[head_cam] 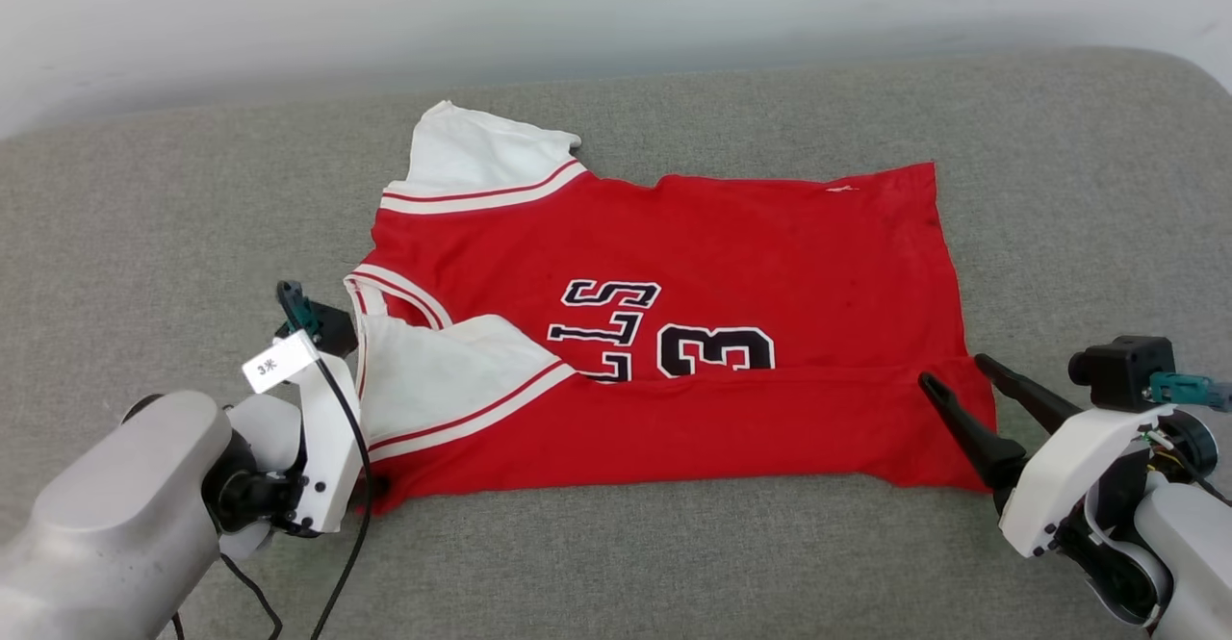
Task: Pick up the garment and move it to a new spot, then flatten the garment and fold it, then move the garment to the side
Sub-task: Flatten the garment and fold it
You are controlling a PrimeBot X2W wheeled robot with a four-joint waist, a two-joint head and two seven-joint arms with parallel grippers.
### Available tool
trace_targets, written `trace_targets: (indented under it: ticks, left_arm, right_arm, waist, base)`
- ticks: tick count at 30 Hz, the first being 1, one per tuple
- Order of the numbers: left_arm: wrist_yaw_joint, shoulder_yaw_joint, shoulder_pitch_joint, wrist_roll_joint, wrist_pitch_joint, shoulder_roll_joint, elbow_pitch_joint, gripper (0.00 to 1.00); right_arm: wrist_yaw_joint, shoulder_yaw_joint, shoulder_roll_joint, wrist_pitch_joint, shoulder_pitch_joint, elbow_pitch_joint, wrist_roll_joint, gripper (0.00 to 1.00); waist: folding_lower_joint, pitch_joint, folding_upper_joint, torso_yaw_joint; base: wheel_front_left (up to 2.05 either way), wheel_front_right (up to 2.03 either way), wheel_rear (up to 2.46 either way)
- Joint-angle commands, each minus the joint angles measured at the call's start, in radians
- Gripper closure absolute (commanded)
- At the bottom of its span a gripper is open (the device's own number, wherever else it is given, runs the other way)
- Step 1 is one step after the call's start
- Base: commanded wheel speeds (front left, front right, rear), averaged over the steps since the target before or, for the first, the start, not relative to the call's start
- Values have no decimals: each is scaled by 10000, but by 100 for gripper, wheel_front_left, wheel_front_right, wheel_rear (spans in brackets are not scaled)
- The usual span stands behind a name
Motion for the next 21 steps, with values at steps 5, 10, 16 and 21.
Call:
trace_targets:
  ticks: [5,10,16,21]
  left_arm:
    - [-8,-599,543,166,-202,-350,568,0]
    - [-8,-851,683,89,-809,-373,595,79]
    - [-8,-890,432,-14,-1825,15,161,100]
    - [-8,-905,112,-80,-2631,469,-529,100]
  right_arm:
    - [-15,21,35,55,-130,-17,-66,0]
    - [-15,-88,-161,83,-143,-58,-89,0]
    - [-15,-249,-760,299,-184,-323,-314,0]
    - [-15,-385,-1685,1061,-346,-895,-556,0]
  waist:
    - [0,78,0,-83]
    - [0,-27,0,-43]
    - [0,-234,0,132]
    - [0,-367,0,257]
  base:
    - [0,0,0]
    - [0,0,0]
    - [0,0,0]
    - [0,0,0]
